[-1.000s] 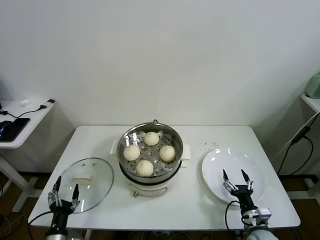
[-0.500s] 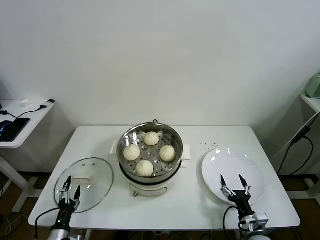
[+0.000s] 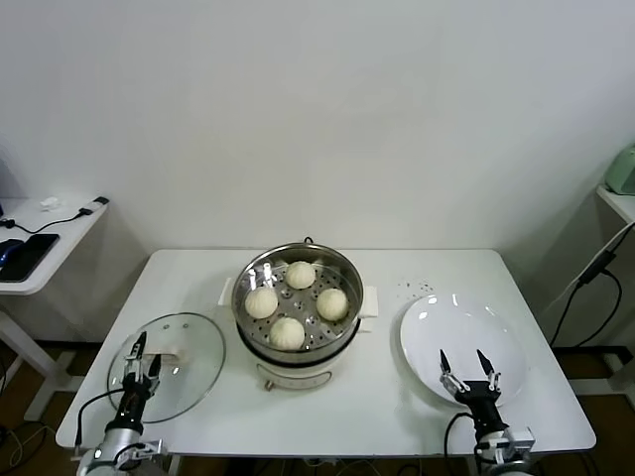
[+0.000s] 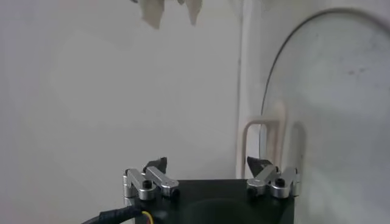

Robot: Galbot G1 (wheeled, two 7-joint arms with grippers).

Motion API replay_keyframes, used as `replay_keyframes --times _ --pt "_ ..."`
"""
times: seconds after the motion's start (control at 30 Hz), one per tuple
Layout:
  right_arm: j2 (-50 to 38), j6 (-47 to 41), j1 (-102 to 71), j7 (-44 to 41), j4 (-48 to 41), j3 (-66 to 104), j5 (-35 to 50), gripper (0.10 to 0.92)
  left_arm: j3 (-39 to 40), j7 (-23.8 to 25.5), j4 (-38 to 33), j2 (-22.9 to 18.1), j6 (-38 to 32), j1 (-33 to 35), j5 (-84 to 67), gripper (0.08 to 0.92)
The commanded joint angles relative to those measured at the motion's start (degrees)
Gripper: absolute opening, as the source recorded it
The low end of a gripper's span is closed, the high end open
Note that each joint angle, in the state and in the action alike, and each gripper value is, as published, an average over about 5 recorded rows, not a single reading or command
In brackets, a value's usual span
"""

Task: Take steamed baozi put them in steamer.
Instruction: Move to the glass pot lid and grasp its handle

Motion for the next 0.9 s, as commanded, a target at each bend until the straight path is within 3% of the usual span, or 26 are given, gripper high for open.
replay_keyframes --times 0.03,0.13,0.57,0.9 --pt "0.12 -0.1 -0.09 -0.1 0.31 -0.01 -0.66 0.823 0.44 -0.37 3.69 0.56 0.09 -2.37 -0.33 0.82" --pt "-0.07 -0.35 0.01 -0.09 0.6 -0.3 -0.79 0.823 0.65 -0.64 3.86 0.46 -0.02 -2.02 -0.28 0.782" --pt "-1.33 -1.62 0.58 0.0 1.14 -0.83 -0.84 0.823 0.92 -1.84 5.55 -0.03 -0.79 -2.03 0.73 0.41" --pt "-1.07 -1.68 0.51 -0.03 1.29 -0.59 -0.96 0.823 -1.22 0.13 -2.72 -0.15 -0.77 0.35 -3.5 0.145"
